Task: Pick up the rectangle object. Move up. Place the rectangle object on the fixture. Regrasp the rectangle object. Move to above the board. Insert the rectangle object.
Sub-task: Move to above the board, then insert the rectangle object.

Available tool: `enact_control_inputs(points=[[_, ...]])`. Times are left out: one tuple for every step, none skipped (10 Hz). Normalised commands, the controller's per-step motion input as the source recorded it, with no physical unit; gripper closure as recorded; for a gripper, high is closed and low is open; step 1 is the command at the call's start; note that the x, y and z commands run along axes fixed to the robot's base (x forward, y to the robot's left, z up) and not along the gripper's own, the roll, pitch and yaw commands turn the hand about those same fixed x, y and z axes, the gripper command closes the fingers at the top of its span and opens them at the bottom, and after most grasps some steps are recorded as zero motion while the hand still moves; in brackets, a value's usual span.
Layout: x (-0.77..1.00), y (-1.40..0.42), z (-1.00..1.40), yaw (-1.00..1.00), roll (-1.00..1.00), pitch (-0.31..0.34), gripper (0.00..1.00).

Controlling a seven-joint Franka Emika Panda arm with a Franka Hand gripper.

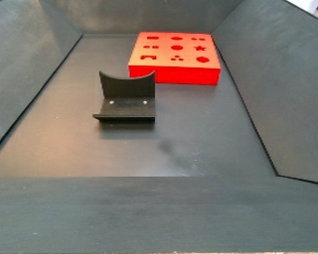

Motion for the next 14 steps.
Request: enact_control_inputs(points=[[-0.54, -0.20, 0.08, 0.04, -1.00, -0.218, 1.00], [-0.39, -0.12, 0.05, 0.02, -1.00, -0.220, 1.00], [-0.20, -0.05, 0.03, 0.00, -1.00, -0.214, 1.00], [-0.12, -0.02, 0.01, -0.01, -0.97, -0.208, 1.00], [-0.07, 0.01, 0.00, -0.01, -0.64, -0.142, 1.00], [-0.06, 0.01, 0.00, -0.01, -0.50, -0.116, 1.00], [-0.04, 0.00, 0.00, -0.01, -0.28, -0.065, 1.00], [0.01, -0.05, -0.02, 0.00, 0.01, 0.000, 1.00], [-0.30, -0.13, -0.07, -0.06, 0.02, -0.137, 1.00], [0.00, -0.01, -0.62, -1.00, 0.00, 0.000, 1.00], [0.00, 0.00, -0.66, -1.00, 0.00, 0.000, 1.00], [0.00, 0.00, -0.66, -1.00, 0.00, 0.000, 1.00], [0.00, 0.00, -0.66, -1.00, 0.00, 0.000, 1.00], [0.00, 0.00, -0.67, -1.00, 0.00, -0.021, 1.00]])
